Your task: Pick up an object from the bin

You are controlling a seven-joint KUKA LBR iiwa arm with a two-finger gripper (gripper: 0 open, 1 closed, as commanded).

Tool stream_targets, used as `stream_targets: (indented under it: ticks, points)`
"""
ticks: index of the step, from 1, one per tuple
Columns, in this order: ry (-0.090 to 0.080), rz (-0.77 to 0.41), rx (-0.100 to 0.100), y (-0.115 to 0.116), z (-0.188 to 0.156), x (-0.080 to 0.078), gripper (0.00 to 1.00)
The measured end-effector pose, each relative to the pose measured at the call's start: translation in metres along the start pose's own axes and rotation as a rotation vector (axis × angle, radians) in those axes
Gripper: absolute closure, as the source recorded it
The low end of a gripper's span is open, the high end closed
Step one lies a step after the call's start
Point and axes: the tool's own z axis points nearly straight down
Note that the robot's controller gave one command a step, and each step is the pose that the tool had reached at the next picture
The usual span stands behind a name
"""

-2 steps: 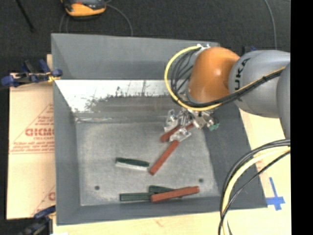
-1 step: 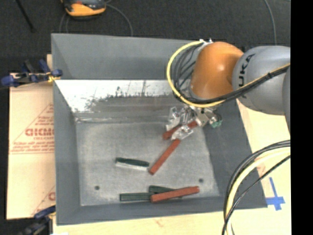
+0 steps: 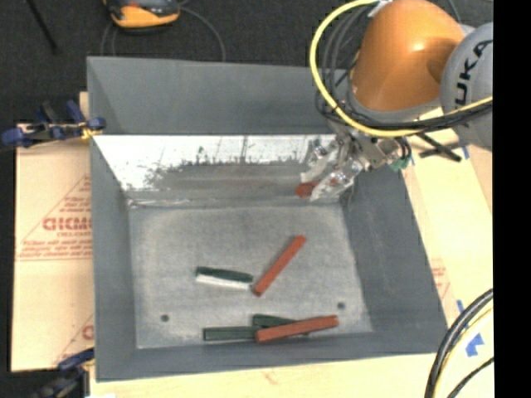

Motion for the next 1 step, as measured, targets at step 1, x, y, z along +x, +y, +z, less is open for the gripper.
stream_targets:
  ticks: [1]
  points:
    - [0.000,0.000,-0.001,0.0002,0.0003,0.0001,1.00]
